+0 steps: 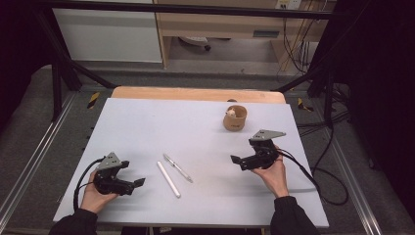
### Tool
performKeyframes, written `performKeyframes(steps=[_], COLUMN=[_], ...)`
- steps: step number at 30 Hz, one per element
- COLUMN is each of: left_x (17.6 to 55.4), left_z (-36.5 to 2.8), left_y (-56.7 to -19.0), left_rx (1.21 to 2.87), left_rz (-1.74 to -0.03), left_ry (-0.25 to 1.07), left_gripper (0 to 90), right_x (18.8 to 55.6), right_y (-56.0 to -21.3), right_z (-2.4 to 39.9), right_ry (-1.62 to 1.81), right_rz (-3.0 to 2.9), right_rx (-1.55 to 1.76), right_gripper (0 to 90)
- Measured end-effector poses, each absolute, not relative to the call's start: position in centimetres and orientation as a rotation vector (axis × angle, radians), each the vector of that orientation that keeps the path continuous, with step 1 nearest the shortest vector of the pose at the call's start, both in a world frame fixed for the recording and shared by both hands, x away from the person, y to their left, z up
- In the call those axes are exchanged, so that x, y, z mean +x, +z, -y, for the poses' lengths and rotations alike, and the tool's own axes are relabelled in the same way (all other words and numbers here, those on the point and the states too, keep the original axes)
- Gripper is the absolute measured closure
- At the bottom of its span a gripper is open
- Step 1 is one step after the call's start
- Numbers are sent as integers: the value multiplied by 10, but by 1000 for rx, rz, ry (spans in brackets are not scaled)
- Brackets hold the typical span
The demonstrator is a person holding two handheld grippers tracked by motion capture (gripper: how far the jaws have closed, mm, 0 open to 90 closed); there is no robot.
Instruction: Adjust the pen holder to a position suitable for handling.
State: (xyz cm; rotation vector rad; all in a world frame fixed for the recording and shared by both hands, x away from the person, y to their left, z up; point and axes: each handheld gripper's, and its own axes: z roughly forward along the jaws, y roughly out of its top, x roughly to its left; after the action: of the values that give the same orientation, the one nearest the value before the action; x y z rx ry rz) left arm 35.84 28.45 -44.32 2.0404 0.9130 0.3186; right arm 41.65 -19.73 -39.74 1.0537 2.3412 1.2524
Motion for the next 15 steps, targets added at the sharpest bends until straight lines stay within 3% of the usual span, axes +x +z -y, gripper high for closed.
performKeyframes(steps=[15], left_x=[359], left_z=[-284], left_y=[-444], left_rx=[2046], left_rz=[-915], left_ry=[316], left_gripper=[41], right_x=[447], right_y=[-396], right_z=[179], right_ry=[1220], right_rz=[-2330], right_rx=[1051], right_gripper=[15])
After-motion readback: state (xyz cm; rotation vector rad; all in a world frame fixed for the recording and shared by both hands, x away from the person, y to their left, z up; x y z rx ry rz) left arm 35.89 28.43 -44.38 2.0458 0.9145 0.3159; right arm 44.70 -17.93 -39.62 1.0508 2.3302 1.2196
